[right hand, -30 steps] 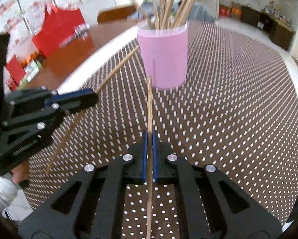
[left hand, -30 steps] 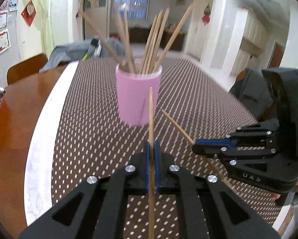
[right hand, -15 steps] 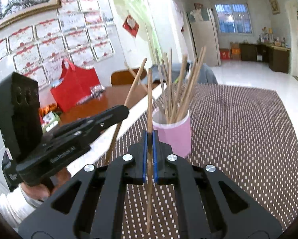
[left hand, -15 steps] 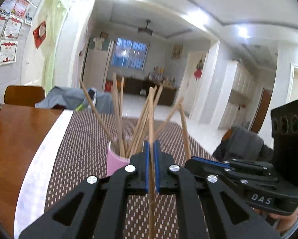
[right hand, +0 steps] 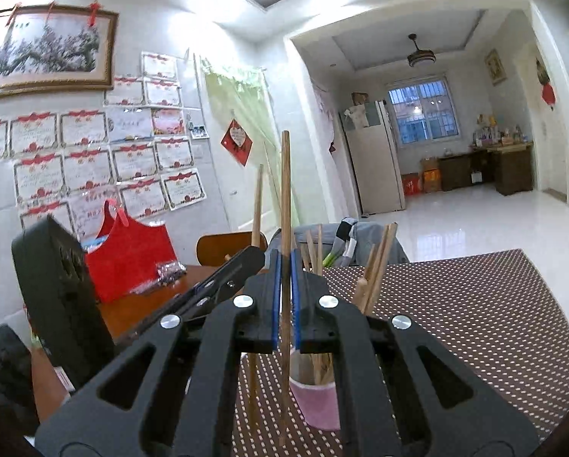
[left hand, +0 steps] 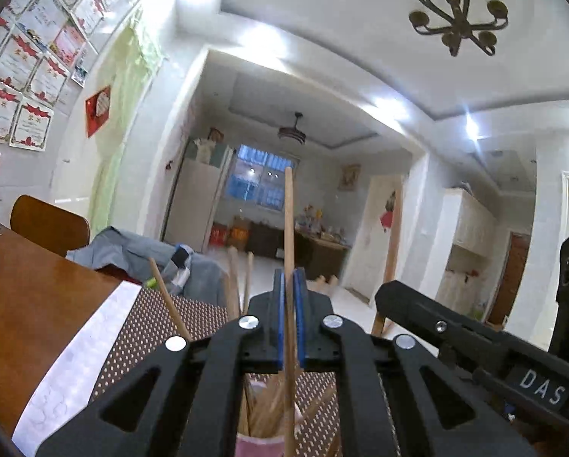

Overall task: Organize utensils
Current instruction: 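Lift both held chopsticks and lower them into the pink cup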

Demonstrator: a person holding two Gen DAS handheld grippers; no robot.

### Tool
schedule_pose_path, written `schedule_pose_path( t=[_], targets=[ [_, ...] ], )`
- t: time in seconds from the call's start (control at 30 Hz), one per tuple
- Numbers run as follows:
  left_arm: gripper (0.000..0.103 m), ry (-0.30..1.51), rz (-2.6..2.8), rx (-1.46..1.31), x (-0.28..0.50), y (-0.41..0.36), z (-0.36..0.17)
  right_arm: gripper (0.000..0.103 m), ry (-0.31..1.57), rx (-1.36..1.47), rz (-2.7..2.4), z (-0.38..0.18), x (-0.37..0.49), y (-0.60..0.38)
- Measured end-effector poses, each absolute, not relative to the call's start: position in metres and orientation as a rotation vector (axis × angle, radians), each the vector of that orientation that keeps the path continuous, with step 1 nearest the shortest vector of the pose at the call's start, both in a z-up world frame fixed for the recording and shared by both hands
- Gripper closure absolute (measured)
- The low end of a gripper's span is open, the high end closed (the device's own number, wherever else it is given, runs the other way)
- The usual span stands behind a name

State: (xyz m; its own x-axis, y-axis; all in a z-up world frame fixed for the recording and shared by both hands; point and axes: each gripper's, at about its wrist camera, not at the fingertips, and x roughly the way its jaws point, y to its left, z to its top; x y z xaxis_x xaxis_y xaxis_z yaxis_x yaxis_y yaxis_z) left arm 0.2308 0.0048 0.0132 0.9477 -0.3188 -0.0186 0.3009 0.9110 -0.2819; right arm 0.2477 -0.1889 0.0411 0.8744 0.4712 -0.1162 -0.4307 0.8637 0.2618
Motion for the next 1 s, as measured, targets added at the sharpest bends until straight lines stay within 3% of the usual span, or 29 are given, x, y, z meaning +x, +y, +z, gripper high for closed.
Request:
schedule_pose_path(
  t=[0.5,1.0],
  targets=[
    [0.098,-0.019,-0.256,-0.34,0.281,0.016,0.008,0.098,0.036,0.245,0.368,0.034,0.278,-0.18],
    [0.098,0.05,-0.228,-0.248,0.285,0.003,-0.015,0.098,0.081,0.211,0.374,0.026,0.287,-0.173]
  ],
)
